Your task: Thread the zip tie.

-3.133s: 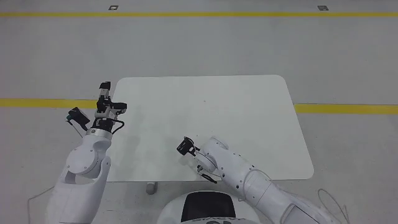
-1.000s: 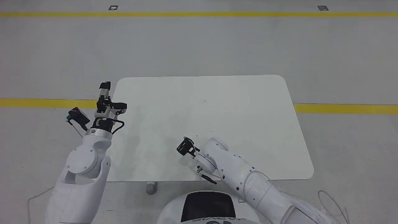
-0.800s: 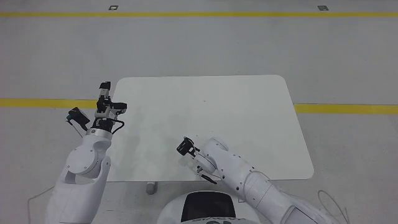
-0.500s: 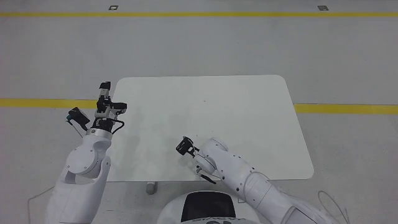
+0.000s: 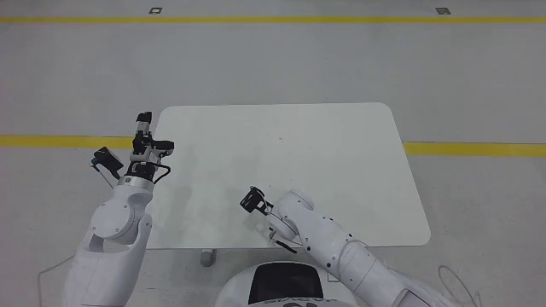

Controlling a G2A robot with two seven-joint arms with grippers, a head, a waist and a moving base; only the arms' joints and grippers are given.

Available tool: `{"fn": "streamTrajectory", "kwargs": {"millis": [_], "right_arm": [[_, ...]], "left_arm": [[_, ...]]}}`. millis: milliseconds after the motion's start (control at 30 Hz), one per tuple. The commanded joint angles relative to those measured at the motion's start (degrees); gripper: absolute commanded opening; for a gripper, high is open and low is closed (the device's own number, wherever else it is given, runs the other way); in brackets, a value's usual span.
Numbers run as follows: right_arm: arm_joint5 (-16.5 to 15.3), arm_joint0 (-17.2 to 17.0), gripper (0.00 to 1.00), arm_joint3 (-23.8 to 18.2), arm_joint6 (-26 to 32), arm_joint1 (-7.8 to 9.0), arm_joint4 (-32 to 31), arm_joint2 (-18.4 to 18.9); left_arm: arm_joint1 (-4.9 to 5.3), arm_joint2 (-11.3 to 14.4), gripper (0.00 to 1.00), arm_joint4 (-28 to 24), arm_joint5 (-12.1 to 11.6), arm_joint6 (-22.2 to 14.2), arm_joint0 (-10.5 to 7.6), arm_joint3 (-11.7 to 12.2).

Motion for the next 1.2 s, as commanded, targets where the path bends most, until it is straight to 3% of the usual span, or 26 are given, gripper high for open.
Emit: {"fn": "streamTrajectory", "kwargs": {"millis": [0, 333, 533, 600, 867, 1167], "right_arm": [[-0.2, -0.5, 0.0, -1.1, 0.3, 0.26, -0.4, 0.4], [-1.7, -2.5, 0.0, -4.2, 1.0, 1.27, -1.0, 2.1], [-2.2, -2.0, 0.0, -1.9, 1.0, 1.15, 0.1, 2.0], [-2.3, -1.5, 0.07, -0.7, 0.8, 1.0, 0.6, 1.9], [-2.0, 0.8, 0.07, 4.1, -0.3, 0.06, 2.6, 0.6], [-0.7, 1.4, 0.09, 4.2, -0.6, -0.36, 2.1, -0.4]], "left_arm": [[0.0, 0.0, 1.0, 0.0, 0.0, 0.0, 0.0, 0.0], [0.0, 0.0, 1.0, 0.0, 0.0, 0.0, 0.0, 0.0], [0.0, 0.0, 1.0, 0.0, 0.0, 0.0, 0.0, 0.0], [0.0, 0.0, 1.0, 0.0, 0.0, 0.0, 0.0, 0.0], [0.0, 0.0, 1.0, 0.0, 0.0, 0.0, 0.0, 0.0], [0.0, 0.0, 1.0, 0.0, 0.0, 0.0, 0.0, 0.0]]}}
